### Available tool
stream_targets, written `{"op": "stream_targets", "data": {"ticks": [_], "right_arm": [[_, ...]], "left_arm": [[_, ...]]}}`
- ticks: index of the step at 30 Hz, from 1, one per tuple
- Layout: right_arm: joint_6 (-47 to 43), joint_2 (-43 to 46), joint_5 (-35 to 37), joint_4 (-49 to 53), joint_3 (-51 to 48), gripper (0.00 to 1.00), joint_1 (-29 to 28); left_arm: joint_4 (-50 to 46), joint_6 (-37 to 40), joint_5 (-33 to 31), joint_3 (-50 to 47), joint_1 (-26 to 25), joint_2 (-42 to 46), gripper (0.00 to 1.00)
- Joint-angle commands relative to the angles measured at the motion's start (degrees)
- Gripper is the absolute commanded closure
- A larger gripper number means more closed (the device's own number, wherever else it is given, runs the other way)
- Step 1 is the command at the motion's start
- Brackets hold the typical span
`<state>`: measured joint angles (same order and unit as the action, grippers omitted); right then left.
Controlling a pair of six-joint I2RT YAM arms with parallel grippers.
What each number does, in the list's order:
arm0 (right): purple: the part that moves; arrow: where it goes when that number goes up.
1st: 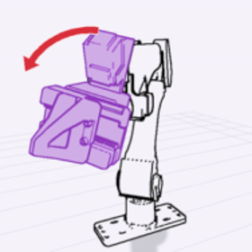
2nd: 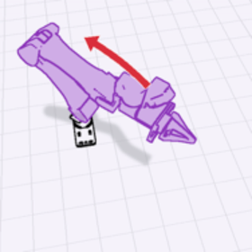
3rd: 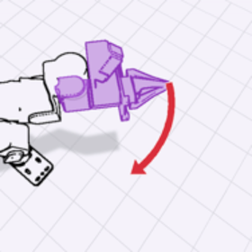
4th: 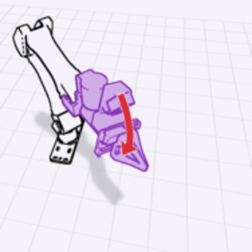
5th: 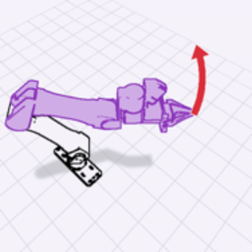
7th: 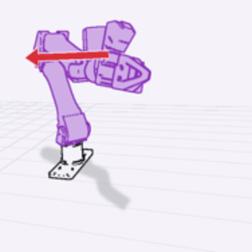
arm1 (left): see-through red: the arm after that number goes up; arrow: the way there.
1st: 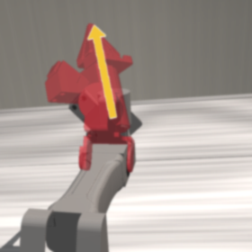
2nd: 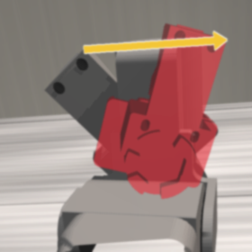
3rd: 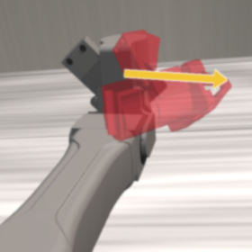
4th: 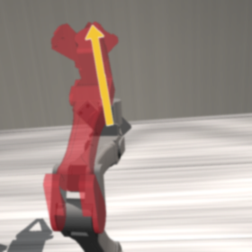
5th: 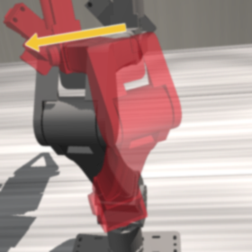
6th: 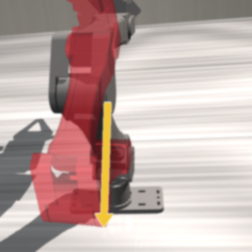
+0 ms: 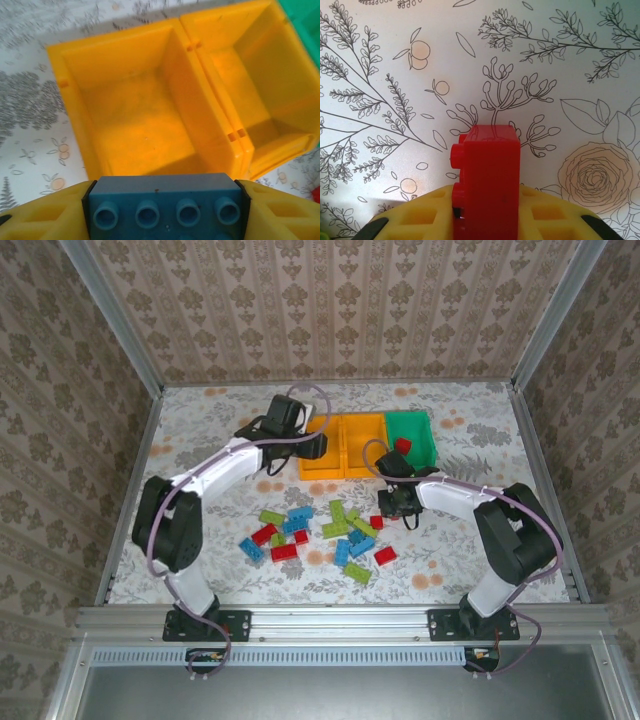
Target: Sort the legos into containers by color
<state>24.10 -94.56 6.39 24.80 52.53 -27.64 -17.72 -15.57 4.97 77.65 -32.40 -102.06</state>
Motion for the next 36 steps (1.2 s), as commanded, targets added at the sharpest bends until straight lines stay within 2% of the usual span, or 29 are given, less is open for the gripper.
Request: {"op": "stream_targets", "data": {"ticks": [1, 7, 12, 17, 23, 25, 32, 36], "right_arm": [[0.6, 2.2, 2.1, 1.2, 0.0, 0.77, -0.3], [0.5, 5.1, 2.7, 1.8, 0.2, 0.79, -0.1], [-0.6, 8.3, 4.4, 2.2, 1.6, 0.81, 2.3], [-3.5, 9.4, 6.2, 1.8, 5.5, 0.81, 7.4], [-8.5, 3.7, 7.2, 1.6, 14.7, 0.82, 13.0], [-10.5, 0.9, 7.8, 2.4, 18.5, 0.80, 13.4], [-13.1, -10.6, 9.4, 5.2, 29.2, 0.78, 15.4], [-13.6, -13.7, 10.2, 5.1, 30.8, 0.70, 15.5]], "left_arm": [[0.0, 0.5, 1.5, 3.8, -0.2, -4.4, 0.42], [1.1, -1.1, 0.1, 5.8, -0.1, -8.7, 0.40], [1.1, -2.1, -0.8, 5.7, -0.4, -9.3, 0.30], [0.8, -2.2, -3.4, 4.8, -1.6, -8.0, 0.16], [1.4, -2.1, -4.9, 2.4, -3.1, -4.8, 0.08], [1.9, -2.5, -5.0, 0.9, -3.5, -3.2, 0.01], [3.1, -1.3, -7.9, -8.0, -6.5, 6.1, 0.00], [3.0, -0.8, -8.4, -13.6, -8.0, 11.4, 0.00]]}}
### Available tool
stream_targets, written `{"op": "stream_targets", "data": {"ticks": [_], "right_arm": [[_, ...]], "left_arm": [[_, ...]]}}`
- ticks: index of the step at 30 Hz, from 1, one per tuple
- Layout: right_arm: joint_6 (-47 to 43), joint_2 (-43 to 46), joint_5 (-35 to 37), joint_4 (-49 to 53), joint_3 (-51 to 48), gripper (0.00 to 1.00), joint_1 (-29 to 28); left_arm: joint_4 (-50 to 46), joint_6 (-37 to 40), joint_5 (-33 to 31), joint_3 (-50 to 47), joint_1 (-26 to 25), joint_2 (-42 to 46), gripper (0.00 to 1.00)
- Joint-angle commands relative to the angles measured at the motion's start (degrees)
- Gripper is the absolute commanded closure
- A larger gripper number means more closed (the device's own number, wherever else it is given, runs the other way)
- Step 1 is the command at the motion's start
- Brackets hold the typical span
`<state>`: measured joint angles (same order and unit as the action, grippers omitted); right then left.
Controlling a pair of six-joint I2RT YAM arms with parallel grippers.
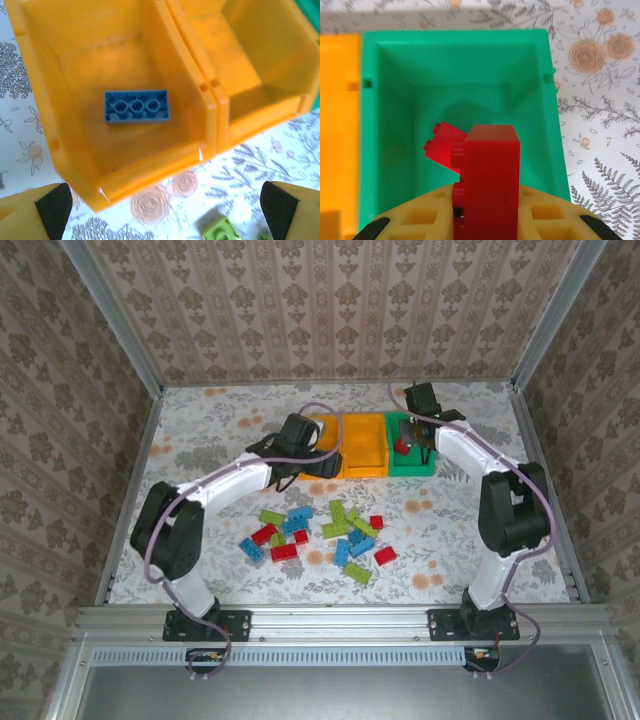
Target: Sort the legos into containers by color
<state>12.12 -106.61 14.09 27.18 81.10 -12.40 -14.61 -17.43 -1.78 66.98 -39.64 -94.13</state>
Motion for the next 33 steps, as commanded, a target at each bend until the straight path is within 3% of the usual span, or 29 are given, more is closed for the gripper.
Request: {"op": "stream_targets", "data": {"ticks": [1, 3, 8, 15, 21, 33], "right_arm": [[-1.6, -2.3, 2.7, 2.8, 2.6, 0.68, 0.2], [-1.7, -3.4, 2.9, 3.2, 3.3, 0.60, 0.2], [-1.0, -3.2, 1.6, 3.1, 2.6, 0.50, 0.2], [1.5, 1.9, -2.6, 1.0, -2.5, 0.28, 0.2], [3.8, 5.7, -6.6, -0.5, -7.0, 0.24, 0.1], [4.8, 8.8, -7.5, -1.5, -10.7, 0.23, 0.1]], "left_arm": [[-0.4, 1.3, -1.6, -4.2, -1.3, 4.6, 0.00], [-1.2, 1.2, -2.8, -6.2, -2.2, 6.0, 0.00], [-1.9, -0.7, -4.5, -10.6, -2.7, 9.0, 0.00], [-6.4, -4.9, -9.3, -14.4, -2.2, 11.5, 0.00], [-8.4, -8.3, -4.3, -15.5, 0.4, 10.4, 0.00], [-7.5, -13.6, 0.7, -13.3, -1.0, 3.4, 0.01]]}}
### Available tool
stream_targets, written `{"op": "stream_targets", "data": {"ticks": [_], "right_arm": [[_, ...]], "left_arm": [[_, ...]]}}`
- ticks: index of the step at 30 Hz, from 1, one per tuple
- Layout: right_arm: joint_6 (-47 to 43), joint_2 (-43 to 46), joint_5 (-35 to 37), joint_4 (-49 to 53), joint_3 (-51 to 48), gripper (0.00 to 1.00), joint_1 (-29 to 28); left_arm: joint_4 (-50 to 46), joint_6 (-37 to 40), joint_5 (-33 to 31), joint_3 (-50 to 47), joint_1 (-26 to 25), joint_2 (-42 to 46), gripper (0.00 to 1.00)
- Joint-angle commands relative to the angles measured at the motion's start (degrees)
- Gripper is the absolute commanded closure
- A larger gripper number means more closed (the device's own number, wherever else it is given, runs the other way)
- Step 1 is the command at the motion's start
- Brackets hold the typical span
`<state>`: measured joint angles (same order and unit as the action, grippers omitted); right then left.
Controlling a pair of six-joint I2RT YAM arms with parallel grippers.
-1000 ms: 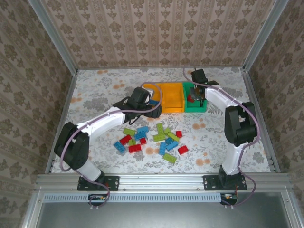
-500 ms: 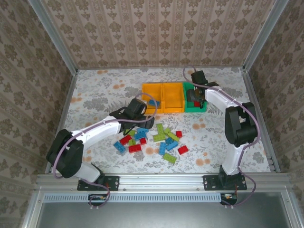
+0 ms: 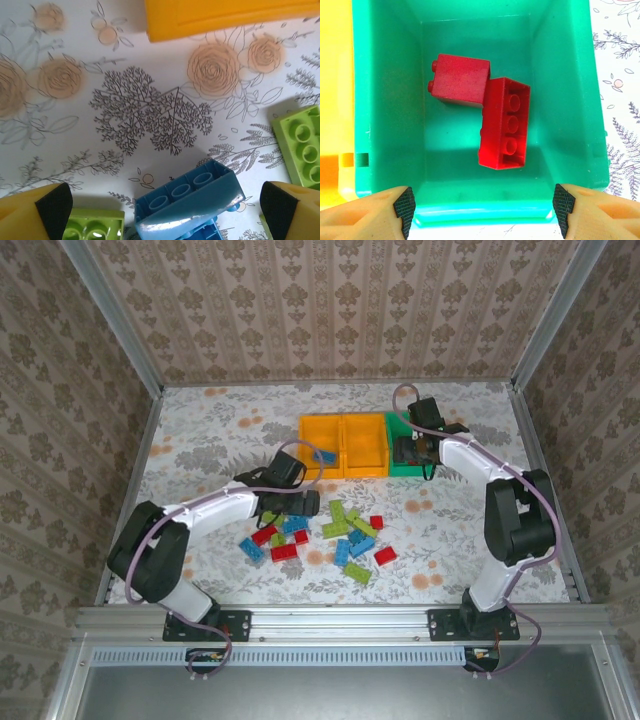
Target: Sort the legos into containers by color
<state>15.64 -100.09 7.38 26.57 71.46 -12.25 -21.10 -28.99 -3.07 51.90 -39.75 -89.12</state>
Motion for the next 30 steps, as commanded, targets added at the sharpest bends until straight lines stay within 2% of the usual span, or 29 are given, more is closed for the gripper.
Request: {"op": "stream_targets", "data": {"ticks": [1, 15, 21, 30], "right_arm": [[1.3, 2.3, -0.8, -1.0, -1.3, 0.23, 0.0], [1.2, 3.2, -0.5, -1.7, -2.7, 0.23, 0.0], [0.9, 3.5, -0.2, -1.7, -3.0, 0.22, 0.0], [1.0, 3.6, -0.2, -1.8, -3.2, 0.22, 0.0]], "left_arm": [[-1.7, -2.2, 1.9, 2.5, -1.2, -2.5, 0.02], [-2.8, -3.9, 3.5, 5.3, -1.8, -8.4, 0.09], [-3.1, -3.0, 3.8, 6.9, -2.4, -10.0, 0.21], [-3.5, -1.9, 2.7, 7.8, -2.5, -10.1, 0.19]]}}
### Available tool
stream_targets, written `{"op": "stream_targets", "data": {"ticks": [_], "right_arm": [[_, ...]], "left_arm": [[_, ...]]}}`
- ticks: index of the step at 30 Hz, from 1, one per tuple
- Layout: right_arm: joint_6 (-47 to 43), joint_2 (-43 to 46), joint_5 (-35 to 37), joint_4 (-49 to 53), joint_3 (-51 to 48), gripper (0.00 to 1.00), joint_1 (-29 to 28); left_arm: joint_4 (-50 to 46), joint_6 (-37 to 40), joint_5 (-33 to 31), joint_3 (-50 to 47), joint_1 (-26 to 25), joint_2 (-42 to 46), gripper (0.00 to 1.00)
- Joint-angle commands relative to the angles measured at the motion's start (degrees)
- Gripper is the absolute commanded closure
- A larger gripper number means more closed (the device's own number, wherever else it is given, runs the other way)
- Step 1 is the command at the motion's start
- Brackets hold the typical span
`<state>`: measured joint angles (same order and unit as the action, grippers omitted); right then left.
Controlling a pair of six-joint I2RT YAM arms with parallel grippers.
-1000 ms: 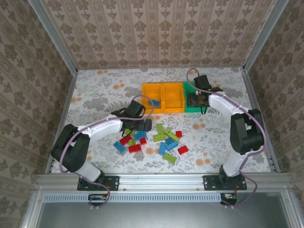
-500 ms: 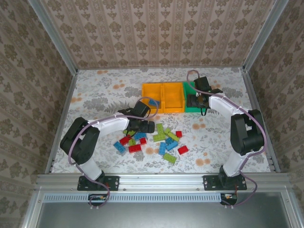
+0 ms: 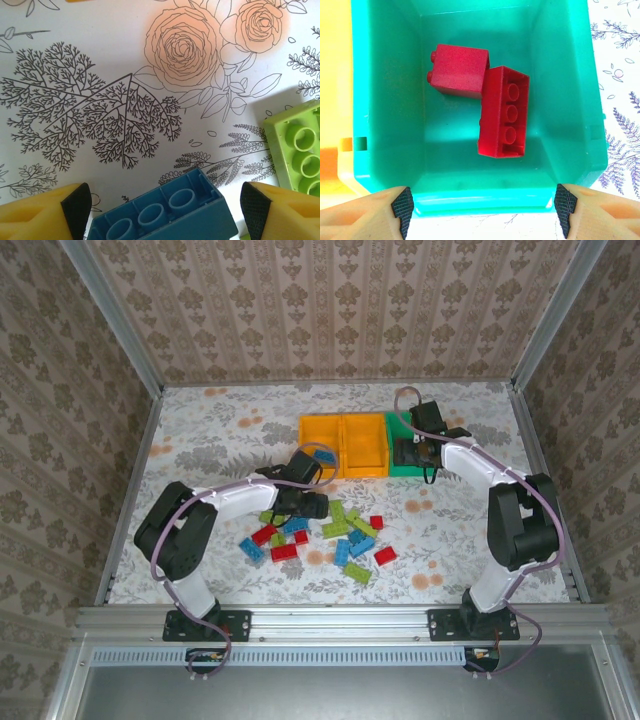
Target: Sort the legos into containers by color
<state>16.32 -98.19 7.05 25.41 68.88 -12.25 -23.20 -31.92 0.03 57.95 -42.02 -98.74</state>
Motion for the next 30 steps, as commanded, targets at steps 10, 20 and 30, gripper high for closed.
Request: {"op": "stream_targets", "data": {"ticks": [10, 20, 30], "right_arm": [[0.0, 2.1, 0.6, -0.4, -0.9, 0.22, 0.0], [-0.1, 2.0, 0.5, -0.5, -0.9, 0.22, 0.0], [-0.1, 2.5, 0.6, -0.9, -1.9, 0.21, 0.0]], "left_arm": [[-4.8, 0.0, -2.1, 2.3, -0.2, 1.5, 0.16], [-5.2, -3.3, -2.5, 1.6, -1.4, 0.8, 0.14], [-4.4, -2.7, -1.2, 3.1, -1.5, -2.6, 0.22]]}}
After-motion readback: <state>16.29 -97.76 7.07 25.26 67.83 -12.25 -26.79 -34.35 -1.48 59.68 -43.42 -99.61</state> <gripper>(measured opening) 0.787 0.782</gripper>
